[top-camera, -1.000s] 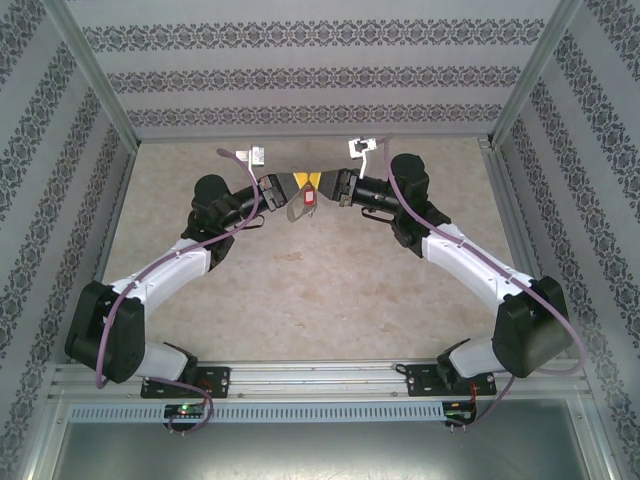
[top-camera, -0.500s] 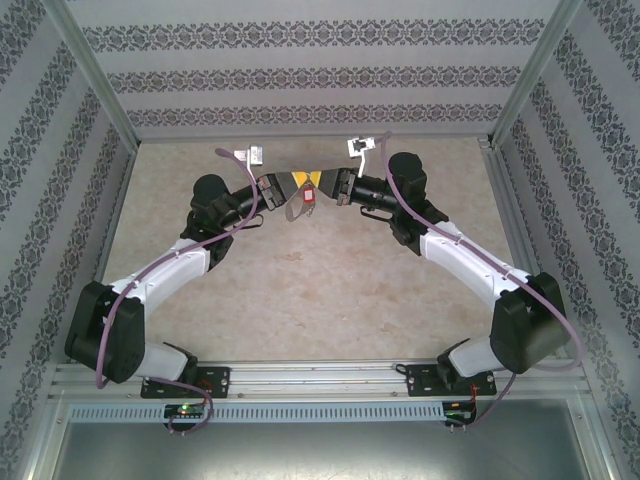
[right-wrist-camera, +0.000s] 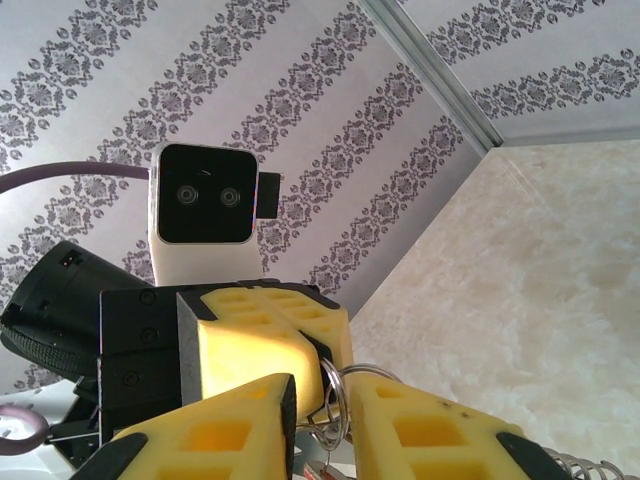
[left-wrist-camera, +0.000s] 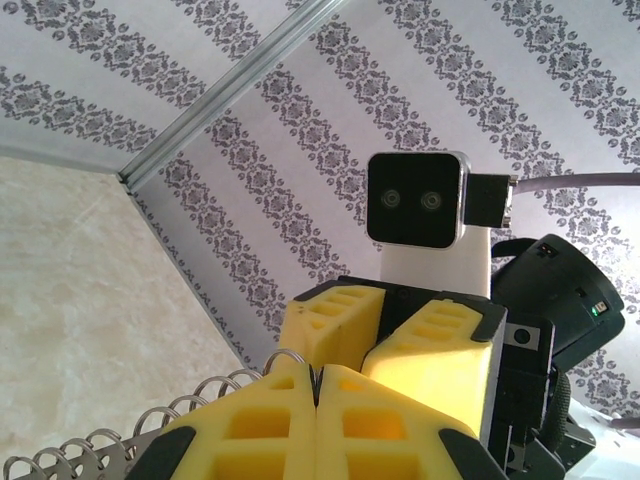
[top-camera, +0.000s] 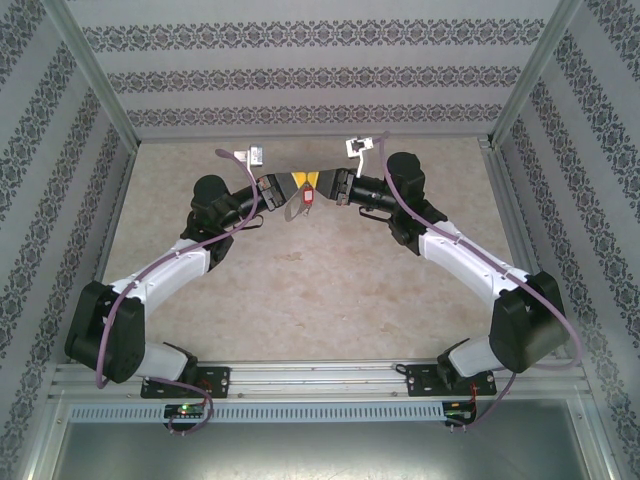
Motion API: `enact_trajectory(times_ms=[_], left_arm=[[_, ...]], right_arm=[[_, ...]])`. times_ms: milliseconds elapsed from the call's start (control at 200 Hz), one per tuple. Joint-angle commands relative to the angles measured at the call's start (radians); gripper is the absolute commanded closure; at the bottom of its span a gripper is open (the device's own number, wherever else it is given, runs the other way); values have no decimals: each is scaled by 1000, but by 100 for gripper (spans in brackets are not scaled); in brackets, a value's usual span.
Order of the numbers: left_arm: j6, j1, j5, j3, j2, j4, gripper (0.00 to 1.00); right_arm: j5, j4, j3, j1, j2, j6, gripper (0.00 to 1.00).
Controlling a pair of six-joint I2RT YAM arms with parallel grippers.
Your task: Put the keys on the keyring
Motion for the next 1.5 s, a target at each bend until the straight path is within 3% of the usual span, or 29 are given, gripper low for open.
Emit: enact_trajectory(times_ms=[0, 180, 405, 575, 630, 749, 894, 1039, 1249, 1499], left_arm=[[6, -9, 21, -1, -28, 65, 100], [8, -9, 21, -1, -29, 66, 100], [8, -9, 20, -3, -28, 66, 100], [8, -9, 22, -1, -18, 61, 100], [4, -9, 29, 1, -14, 64, 100], [2, -9, 36, 8, -7, 62, 100], [71, -4, 20, 22, -38, -31, 75], [188, 12, 4, 57, -92, -195, 65], [306, 33, 21, 110, -108, -354, 56], [321, 50, 113, 153, -44, -381, 55]], right_arm=[[-12, 5, 6, 2, 16, 14, 74], [-1, 6, 0, -4, 11, 21, 74], [-25, 23, 5, -2, 12, 29, 91], [-74, 31, 29, 15, 30, 30, 91], [-81, 26, 38, 21, 36, 23, 100], [-67, 11, 34, 18, 34, 2, 100], [-64, -20, 24, -30, 9, -32, 100], [-96, -113, 36, -86, -24, -129, 100], [-177, -174, 51, -156, -30, -227, 100], [-234, -325, 95, -158, -56, -439, 100]])
